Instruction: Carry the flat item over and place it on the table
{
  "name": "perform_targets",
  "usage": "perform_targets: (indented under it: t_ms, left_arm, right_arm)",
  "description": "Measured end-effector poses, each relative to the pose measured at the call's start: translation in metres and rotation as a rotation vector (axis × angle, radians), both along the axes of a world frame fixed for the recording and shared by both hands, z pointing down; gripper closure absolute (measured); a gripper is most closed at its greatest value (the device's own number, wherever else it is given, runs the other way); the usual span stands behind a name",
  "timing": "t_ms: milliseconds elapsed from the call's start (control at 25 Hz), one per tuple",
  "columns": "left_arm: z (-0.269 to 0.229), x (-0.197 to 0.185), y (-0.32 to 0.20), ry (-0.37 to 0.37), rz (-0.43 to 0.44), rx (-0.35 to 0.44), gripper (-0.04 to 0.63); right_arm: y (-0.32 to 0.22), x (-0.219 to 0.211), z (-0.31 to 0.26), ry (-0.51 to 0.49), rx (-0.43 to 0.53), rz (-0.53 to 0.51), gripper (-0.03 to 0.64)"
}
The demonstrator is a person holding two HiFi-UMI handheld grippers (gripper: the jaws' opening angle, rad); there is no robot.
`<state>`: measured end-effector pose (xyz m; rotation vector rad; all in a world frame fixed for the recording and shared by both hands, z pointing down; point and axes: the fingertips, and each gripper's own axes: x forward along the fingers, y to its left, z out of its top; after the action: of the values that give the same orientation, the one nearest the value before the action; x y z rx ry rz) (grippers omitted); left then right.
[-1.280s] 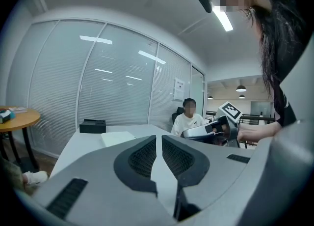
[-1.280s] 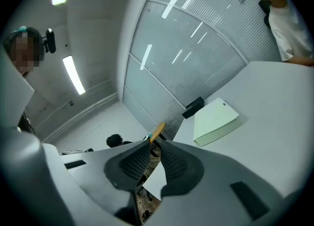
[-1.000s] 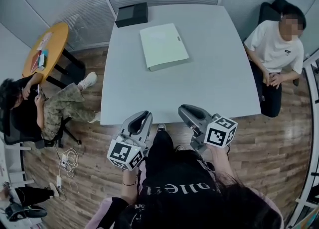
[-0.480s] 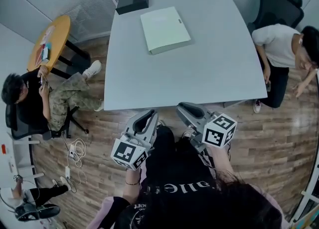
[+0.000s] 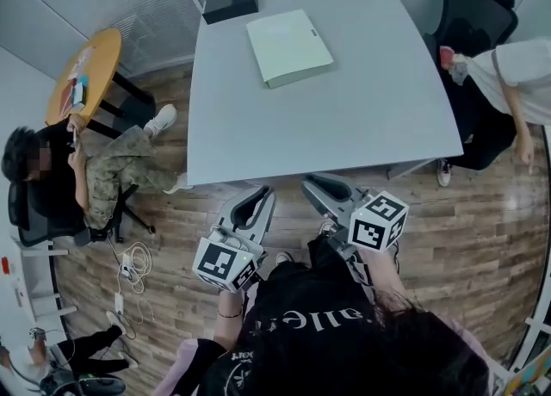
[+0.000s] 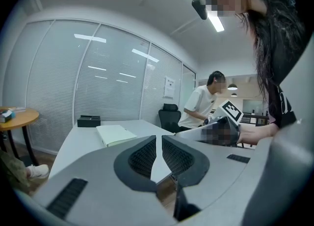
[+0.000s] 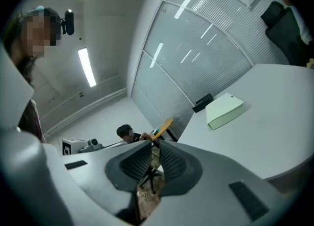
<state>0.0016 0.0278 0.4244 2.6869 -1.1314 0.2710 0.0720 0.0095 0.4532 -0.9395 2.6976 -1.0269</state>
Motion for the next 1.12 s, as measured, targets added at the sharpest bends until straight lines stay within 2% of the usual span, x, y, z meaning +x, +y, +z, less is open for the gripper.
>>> perform_targets:
  t_ms: [520, 840, 1120]
  left_arm:
    - [0.003, -0.073, 0.091, 0.016, 0.097, 0.006, 0.540]
    - [0.004, -0.087, 0.135, 0.038, 0.165, 0.015, 0.540]
    - [0.006, -0.084, 0.147, 0.049, 0.208, 0.028, 0.540]
  right_arm:
    - [0.097, -0.074, 0.001, 0.039, 0.006, 0.084, 0.556]
    - [0.142, -0.094, -0.002, 0.080, 0.034, 0.125, 0.566]
    - [0.157, -0.095, -0.001, 0.122, 0.060, 0.139, 0.575]
